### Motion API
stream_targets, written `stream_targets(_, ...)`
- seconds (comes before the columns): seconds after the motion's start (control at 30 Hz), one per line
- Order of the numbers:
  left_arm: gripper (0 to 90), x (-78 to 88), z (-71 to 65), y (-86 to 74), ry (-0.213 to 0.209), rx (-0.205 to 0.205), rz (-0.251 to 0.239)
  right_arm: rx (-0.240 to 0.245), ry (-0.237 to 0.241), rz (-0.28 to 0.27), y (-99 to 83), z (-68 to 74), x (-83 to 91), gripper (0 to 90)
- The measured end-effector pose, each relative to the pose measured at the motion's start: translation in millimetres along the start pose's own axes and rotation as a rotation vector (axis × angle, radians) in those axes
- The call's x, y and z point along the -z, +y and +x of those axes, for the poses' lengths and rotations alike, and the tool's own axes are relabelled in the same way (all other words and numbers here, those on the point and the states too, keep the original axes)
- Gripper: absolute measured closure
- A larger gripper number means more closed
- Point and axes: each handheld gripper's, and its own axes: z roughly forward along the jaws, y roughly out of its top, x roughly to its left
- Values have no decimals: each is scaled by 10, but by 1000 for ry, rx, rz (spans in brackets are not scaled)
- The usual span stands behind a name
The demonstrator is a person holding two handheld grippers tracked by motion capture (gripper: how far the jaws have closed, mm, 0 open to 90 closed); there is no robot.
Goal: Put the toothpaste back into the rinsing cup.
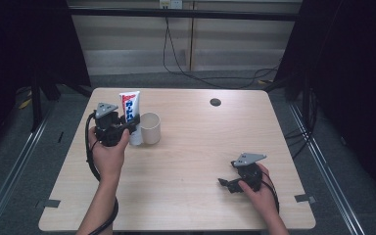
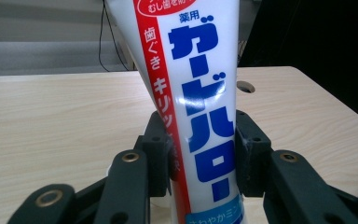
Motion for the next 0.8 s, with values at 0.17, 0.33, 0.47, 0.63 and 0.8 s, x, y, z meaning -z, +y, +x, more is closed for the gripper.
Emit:
stream_targets(0.17,633,-74,-18,43,-12,1,7,0,0,0,0,0,0,143)
stream_targets(0.33,631,-152,-27,83,-15,-6,16,-1,1,-1,-1,1,0,144)
stream_targets(0.47,631,-185,-39,116,-17,-8,12,-1,0,0,0,1,0,144)
stream_targets(0.63,630,-229,-61,172,-26,-1,10,-1,1,-1,-1,2,0,143)
stream_targets(0.8,630,-267,-62,217,-21,-3,-1,-1,0,-1,-1,3,1,144)
